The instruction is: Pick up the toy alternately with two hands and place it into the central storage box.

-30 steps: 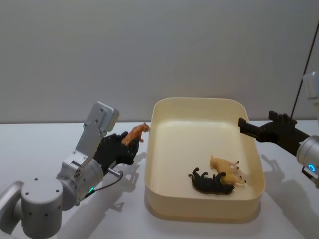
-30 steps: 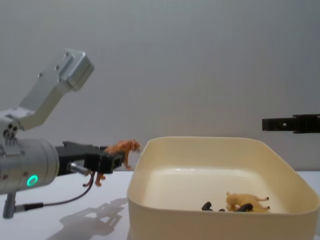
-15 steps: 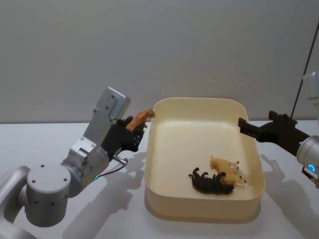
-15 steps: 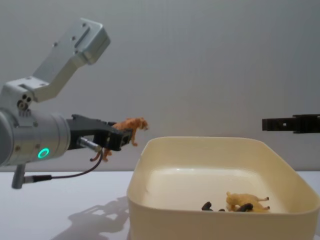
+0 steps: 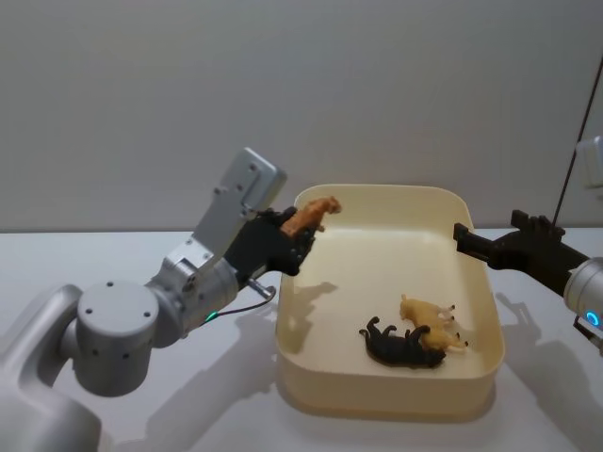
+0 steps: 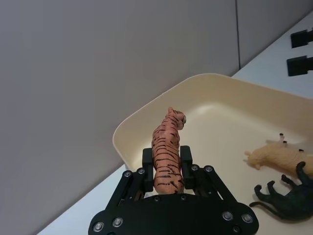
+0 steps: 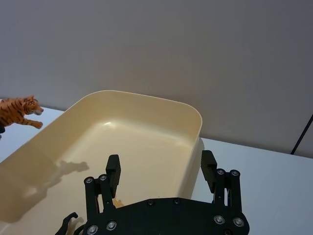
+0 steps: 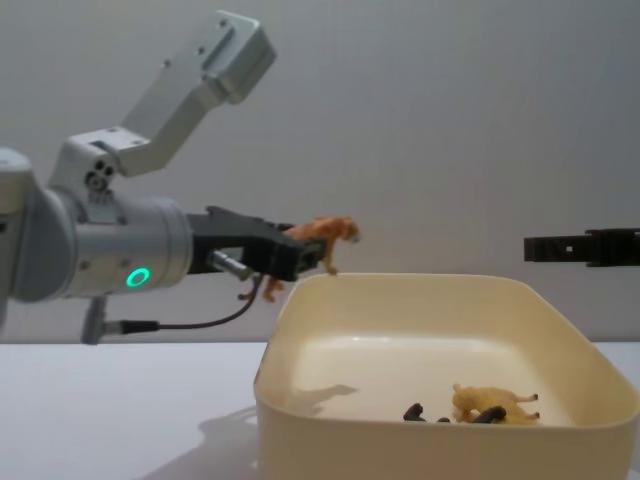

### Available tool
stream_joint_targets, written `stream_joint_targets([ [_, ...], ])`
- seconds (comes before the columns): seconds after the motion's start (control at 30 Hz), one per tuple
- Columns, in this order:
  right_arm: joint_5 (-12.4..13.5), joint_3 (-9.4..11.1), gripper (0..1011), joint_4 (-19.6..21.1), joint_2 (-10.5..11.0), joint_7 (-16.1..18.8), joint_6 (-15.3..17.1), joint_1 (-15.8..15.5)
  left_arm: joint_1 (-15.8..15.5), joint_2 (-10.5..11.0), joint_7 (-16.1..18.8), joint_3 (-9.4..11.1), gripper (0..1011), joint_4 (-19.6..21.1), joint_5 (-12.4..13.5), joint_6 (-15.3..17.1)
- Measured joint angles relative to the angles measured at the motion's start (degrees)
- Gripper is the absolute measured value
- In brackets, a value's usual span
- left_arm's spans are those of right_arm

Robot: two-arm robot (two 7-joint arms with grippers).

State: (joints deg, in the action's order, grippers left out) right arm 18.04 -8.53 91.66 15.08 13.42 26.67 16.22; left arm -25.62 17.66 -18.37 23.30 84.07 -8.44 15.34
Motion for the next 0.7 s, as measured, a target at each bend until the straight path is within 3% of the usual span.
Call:
stream_joint_targets([
  [0.33,0.0,0.0,1001,0.0,0.0,0.0,0.0,0.0,-4.79,-3.34,-7.15,1.06,314,-7.0,1.44,-3.49],
  [0.7,0.0,0.0,1001,0.0,0.0,0.0,0.0,0.0,-7.71,-5.38,-11.02,1.71,669,-11.44,2.32,-5.44],
])
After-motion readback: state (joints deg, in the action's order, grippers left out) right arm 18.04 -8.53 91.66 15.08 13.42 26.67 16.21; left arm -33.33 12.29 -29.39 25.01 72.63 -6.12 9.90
